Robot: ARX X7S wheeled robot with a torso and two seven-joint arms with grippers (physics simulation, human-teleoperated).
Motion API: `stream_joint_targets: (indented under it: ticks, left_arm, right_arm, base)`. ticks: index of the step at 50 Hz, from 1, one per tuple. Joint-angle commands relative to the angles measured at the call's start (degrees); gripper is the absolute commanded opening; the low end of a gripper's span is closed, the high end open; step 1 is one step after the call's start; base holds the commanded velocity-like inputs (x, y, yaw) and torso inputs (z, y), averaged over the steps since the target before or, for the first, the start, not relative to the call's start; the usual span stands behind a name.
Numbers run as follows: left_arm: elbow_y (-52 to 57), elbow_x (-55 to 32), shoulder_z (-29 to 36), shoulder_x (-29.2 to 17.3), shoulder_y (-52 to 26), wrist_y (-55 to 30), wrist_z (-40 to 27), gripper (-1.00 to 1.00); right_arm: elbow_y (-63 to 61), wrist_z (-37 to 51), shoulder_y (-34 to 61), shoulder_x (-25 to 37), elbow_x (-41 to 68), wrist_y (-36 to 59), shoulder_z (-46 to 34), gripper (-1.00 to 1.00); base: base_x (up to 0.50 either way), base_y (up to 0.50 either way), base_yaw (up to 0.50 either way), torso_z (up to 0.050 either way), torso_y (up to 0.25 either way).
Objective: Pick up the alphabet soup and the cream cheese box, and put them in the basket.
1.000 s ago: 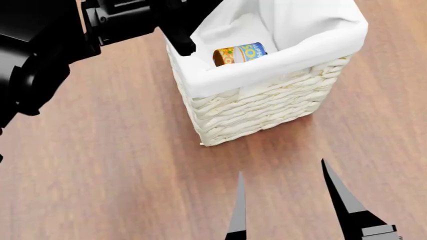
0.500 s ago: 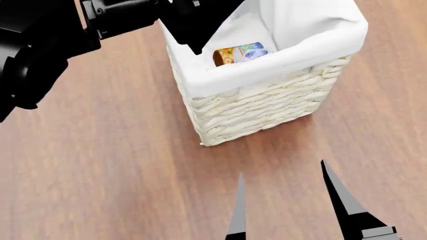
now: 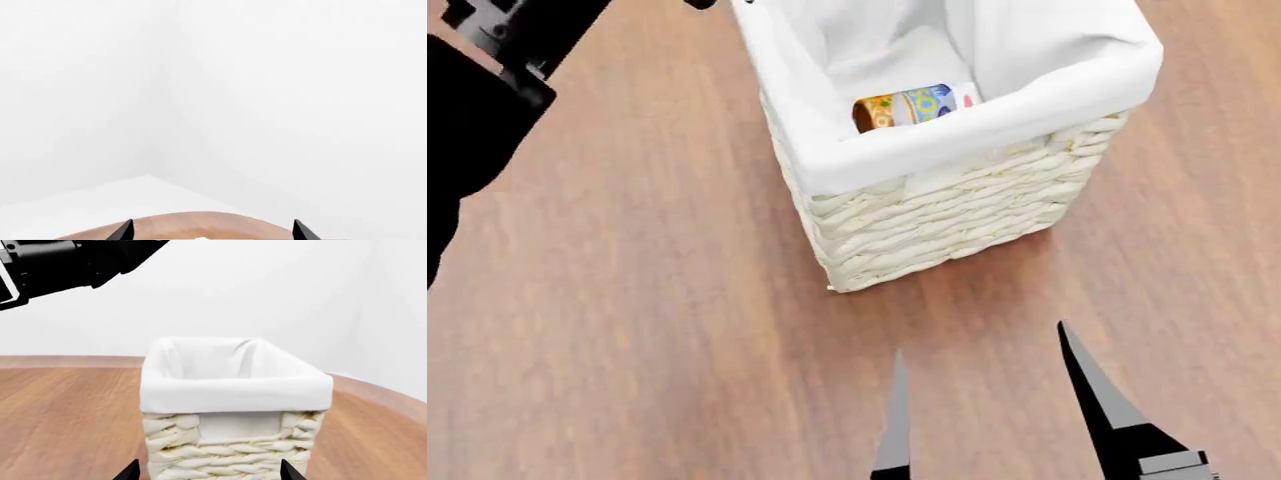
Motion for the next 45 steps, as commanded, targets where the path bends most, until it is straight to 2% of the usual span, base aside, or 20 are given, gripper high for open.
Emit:
stream_joint_targets:
  ticks: [1, 3, 7, 10, 13, 20, 23, 45]
  left_arm:
    - [30.0, 9.3, -2.7, -14.3, 11.1, 12.2, -24.9, 1.0]
    - [33.7, 14.4, -2.2, -16.4, 14.7, 14.0, -29.4, 1.0]
    - [37.2, 16.1, -2.6, -18.7, 19.8, 16.8, -33.8, 1.0]
    - [39.9, 21.1, -2.5, -20.7, 23.9, 18.2, -38.9, 1.0]
    - [42.8, 29.2, -2.3, -22.7, 27.7, 17.6, -45.7, 1.0]
    - [48.6, 40.7, -1.7, -26.1, 34.7, 15.9, -54.7, 1.0]
    - [50.6, 43.2, -1.8, -27.0, 35.6, 15.0, -56.3, 1.0]
    - [51.9, 43.8, -2.2, -28.0, 36.9, 14.7, -57.3, 1.0]
  right_arm:
    - [0.2, -1.0, 0.3, -0.6, 0.9, 0.4, 0.3, 1.0]
    - [0.6, -1.1, 0.0, -0.8, 0.8, -0.1, 0.3, 1.0]
    - [0.8, -1.5, 0.0, -1.1, 1.2, -0.1, 0.4, 1.0]
    - [2.2, -1.4, -0.9, -1.9, 0.5, -0.9, 0.4, 1.0]
    - [2.8, -1.7, -1.2, -2.3, 0.6, -1.3, 0.4, 1.0]
    - [2.5, -2.9, -0.3, -3.0, 2.0, -0.9, 0.7, 1.0]
    - [2.6, -3.1, -0.4, -3.3, 2.0, -0.8, 0.7, 1.0]
    - [3.0, -3.7, -1.0, -3.8, 2.0, -1.1, 1.2, 1.0]
  base:
    - [0.0, 0.0, 0.0, 0.0, 0.0]
    - [0.0, 0.0, 0.0, 0.0, 0.0]
    - [0.0, 0.0, 0.0, 0.0, 0.0]
    - [0.0, 0.0, 0.0, 0.0, 0.0]
    - [0.0, 0.0, 0.0, 0.0, 0.0]
    - [0.0, 0.0, 0.0, 0.0, 0.0]
    - [0.0, 0.0, 0.0, 0.0, 0.0]
    - [0.0, 0.0, 0.0, 0.0, 0.0]
